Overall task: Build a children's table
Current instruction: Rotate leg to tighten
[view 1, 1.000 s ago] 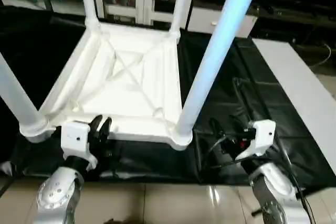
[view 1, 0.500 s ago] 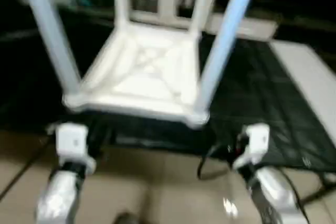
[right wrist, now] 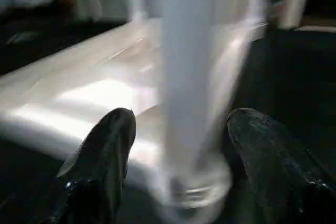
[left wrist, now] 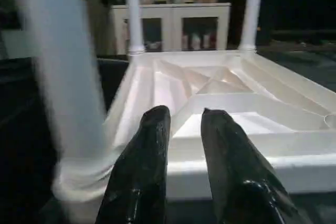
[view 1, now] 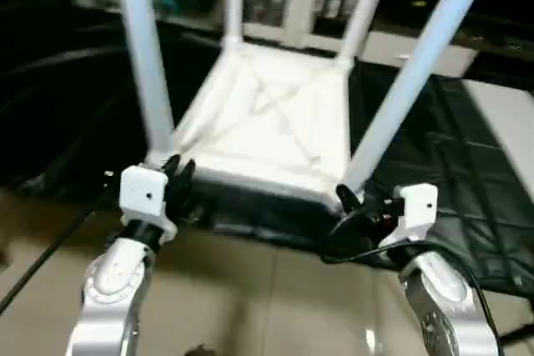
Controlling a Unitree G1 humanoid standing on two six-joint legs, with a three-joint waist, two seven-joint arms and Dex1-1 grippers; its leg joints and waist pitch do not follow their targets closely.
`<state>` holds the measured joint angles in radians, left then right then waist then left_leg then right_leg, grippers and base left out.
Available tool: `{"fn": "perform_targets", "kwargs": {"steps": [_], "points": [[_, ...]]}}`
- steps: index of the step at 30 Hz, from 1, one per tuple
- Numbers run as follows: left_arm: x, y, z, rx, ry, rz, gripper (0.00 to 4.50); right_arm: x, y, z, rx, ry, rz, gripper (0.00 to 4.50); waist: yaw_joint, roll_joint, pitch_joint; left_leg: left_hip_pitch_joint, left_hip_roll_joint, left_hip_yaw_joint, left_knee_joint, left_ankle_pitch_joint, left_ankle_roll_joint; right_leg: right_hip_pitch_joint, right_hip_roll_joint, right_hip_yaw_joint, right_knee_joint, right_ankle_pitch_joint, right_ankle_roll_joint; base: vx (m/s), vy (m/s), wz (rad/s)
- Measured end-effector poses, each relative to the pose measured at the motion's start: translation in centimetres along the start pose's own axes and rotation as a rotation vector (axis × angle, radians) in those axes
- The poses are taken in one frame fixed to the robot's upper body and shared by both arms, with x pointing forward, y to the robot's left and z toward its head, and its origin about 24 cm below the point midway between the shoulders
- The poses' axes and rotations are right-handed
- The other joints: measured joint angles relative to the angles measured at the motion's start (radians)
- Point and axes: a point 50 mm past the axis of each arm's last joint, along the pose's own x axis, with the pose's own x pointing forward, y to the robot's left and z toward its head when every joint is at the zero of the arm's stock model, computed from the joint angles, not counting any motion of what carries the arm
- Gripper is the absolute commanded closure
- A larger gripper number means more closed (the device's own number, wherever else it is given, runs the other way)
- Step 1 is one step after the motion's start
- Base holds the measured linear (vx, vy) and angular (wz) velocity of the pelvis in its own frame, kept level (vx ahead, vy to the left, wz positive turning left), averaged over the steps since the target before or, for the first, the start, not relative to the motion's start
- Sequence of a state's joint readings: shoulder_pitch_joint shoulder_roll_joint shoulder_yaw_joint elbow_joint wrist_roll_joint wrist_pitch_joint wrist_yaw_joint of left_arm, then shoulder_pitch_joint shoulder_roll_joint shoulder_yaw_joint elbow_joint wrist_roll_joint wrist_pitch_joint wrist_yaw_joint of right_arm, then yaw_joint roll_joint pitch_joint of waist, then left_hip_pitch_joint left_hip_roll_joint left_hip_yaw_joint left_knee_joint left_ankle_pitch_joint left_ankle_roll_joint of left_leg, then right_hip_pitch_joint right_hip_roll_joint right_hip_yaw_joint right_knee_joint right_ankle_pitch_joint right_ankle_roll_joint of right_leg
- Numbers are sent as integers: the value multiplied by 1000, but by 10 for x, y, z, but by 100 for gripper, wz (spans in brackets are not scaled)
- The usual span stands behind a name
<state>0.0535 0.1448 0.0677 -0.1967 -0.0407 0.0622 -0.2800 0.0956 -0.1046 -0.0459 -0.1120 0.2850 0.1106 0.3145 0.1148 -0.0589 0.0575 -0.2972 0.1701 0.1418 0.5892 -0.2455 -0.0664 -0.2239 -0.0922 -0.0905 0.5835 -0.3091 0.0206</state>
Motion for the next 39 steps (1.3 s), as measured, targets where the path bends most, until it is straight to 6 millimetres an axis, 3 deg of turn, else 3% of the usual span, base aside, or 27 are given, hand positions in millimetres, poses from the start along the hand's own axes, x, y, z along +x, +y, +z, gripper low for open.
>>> {"fn": "perform_targets", "kwargs": {"steps": [1,2,3,4,5,6,7,8,9,10,11,12,14,16,18,20,27,34,39], "points": [[-1,0,-1,-26,-4,-8,330,-4,-3,1,14,-16,-20,128,-4,-8,-11,-11,1,0,3,9,11,2,1,0,-4,5,23,240,-5,-11],[-2,-3,-1,-62,-10,-18,312,-9,-9,3,27,-32,-44,112,-11,-12,-24,-28,3,-5,11,7,17,-5,6,-1,-6,8,34,170,-15,-7],[-2,-5,-1,-85,-16,-34,301,-11,-11,4,28,-47,-52,102,-20,-15,-30,-40,3,-16,23,5,15,-18,10,1,0,6,35,175,-13,0],[-3,-5,-2,-94,-18,-45,295,-14,-10,5,33,-60,-40,95,-22,-11,-33,-53,0,-29,29,2,12,-40,15,8,27,6,35,105,-39,-17],[-7,1,-3,-85,-7,-39,295,-16,-3,1,48,-61,-5,92,-29,-15,-36,-53,-15,-66,33,2,11,-93,14,36,76,8,38,105,-39,-17],[-9,6,-4,-78,-1,-24,295,-18,5,-2,61,-56,26,92,-32,-15,-38,-50,-29,-101,33,2,11,-111,14,55,105,9,41,47,-78,-46],[-10,11,-3,-75,-9,-9,281,-22,10,-5,65,-52,46,73,-34,-17,-43,-55,-41,-120,38,2,11,-105,15,70,96,0,54,42,-51,-31],[-7,14,2,-71,-38,0,258,-26,9,-5,59,-50,42,56,-33,-16,-48,-77,-49,-110,50,2,12,-92,19,83,61,-30,43,42,-51,-31],[-5,13,4,-78,-53,0,253,-28,6,-6,54,-42,33,53,-36,-12,-46,-80,-44,-102,45,0,14,-92,21,83,62,-26,47,0,0,0],[-3,11,6,-84,-67,-2,248,-29,4,-5,49,-41,27,48,-36,-12,-46,-77,-38,-88,38,-1,11,-92,21,81,63,-25,47,-63,6,8],[-3,13,8,-80,-80,14,238,-26,3,-2,42,-54,32,36,-33,-10,-45,-67,-25,-80,23,-11,-26,-91,23,73,64,-22,44,-63,6,8],[-4,18,8,-76,-82,44,225,-22,4,2,42,-72,40,22,-30,-11,-44,-65,-20,-79,24,-8,-32,-90,23,71,62,-17,44,-56,-1,4],[-6,28,9,-58,-81,106,208,-12,8,12,49,-116,74,8,-26,-13,-40,-58,-15,-79,25,-4,-37,-80,24,68,53,-3,44,-78,1,1],[-6,33,12,-39,-88,121,202,-7,11,17,51,-136,101,4,-20,-5,-32,-55,-8,-78,25,1,-32,-69,22,60,43,6,42,-81,5,6],[-7,37,17,-22,-101,149,180,-4,16,18,52,-124,157,0,-14,-9,-29,-52,-1,-62,25,5,-30,-68,16,56,42,5,32,-106,11,11],[-10,40,21,-14,-122,173,167,-4,20,15,52,-105,191,0,-8,-10,-26,-52,7,-46,25,11,-26,-69,13,56,42,12,30,-114,21,8],[-18,48,32,-3,-171,204,110,-1,23,17,62,-112,198,0,5,-17,-24,-53,21,-27,24,19,-28,-74,12,54,43,22,29,-27,2,-1],[15,53,52,5,-174,130,38,9,34,22,80,-119,269,0,27,-22,-28,-63,22,-24,9,46,-31,-89,15,55,47,27,31,0,0,0],[28,59,40,12,-94,137,8,10,35,22,83,-119,276,0,28,-23,-28,-71,23,-23,9,47,-31,-96,15,54,47,31,36,0,0,0]]}}
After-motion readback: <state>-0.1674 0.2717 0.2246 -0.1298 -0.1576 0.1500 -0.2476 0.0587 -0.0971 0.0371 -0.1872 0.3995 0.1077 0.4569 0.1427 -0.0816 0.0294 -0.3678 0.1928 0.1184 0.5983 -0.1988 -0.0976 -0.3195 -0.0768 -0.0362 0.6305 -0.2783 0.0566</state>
